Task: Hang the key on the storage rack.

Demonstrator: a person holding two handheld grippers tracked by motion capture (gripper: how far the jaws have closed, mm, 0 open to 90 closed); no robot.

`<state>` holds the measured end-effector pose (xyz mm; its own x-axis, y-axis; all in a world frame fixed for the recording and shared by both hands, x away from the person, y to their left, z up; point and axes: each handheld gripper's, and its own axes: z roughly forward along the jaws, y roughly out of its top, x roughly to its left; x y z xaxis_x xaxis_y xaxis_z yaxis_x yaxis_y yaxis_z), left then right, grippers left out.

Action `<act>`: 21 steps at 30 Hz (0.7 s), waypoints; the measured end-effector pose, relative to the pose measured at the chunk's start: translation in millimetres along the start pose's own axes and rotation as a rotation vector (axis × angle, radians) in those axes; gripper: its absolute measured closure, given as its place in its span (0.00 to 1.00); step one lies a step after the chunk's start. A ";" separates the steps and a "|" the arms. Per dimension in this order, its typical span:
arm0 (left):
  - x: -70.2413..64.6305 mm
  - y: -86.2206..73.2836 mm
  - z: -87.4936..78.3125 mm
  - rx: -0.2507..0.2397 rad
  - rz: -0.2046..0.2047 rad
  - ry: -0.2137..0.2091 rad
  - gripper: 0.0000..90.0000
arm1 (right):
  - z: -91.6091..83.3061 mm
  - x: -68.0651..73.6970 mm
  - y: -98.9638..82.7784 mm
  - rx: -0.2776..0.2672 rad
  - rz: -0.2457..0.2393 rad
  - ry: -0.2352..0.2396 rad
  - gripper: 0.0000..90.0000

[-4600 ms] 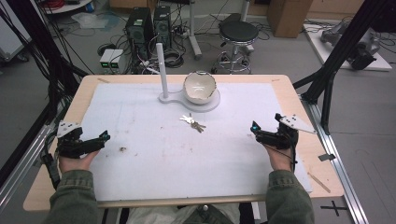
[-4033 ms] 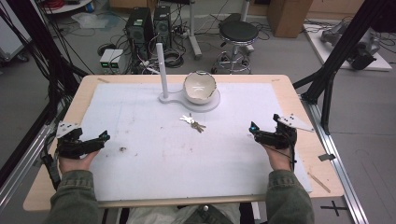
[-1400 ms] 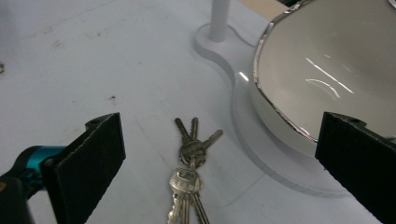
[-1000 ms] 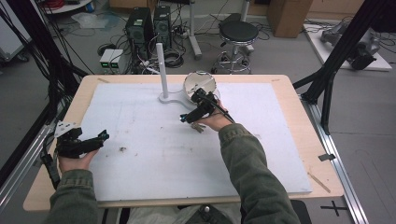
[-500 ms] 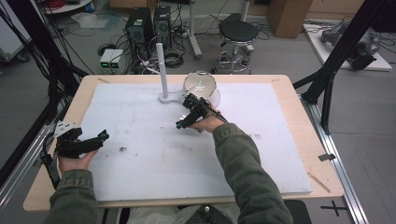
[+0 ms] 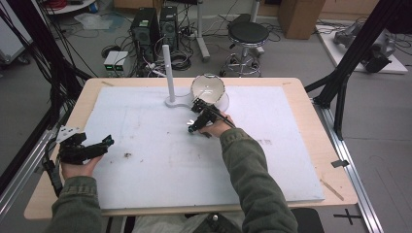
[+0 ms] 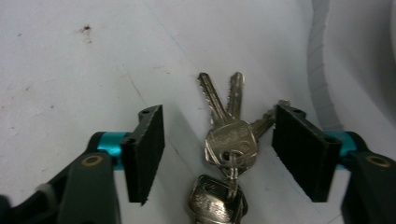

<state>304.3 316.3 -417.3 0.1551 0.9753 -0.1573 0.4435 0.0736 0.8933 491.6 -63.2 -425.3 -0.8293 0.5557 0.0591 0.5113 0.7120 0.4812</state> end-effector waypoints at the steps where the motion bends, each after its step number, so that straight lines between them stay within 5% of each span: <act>1: 0.0 0.0 0.0 0.000 0.000 0.000 0.03 | 0.0 0.0 0.0 0.000 0.000 0.000 0.39; 10: 0.4 -0.1 1.1 -0.001 -0.011 -0.010 0.03 | -3.2 -2.1 -0.4 0.002 -0.016 -0.049 0.72; 21: 1.1 0.0 1.4 0.001 -0.010 -0.008 0.03 | -12.3 -0.5 -0.8 0.002 -0.020 -0.060 0.73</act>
<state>305.8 317.1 -418.1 0.1576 0.9728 -0.1695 0.4456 0.0831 0.8914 488.8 -69.4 -415.0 -0.8241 0.5664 -0.0031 0.4955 0.7237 0.4804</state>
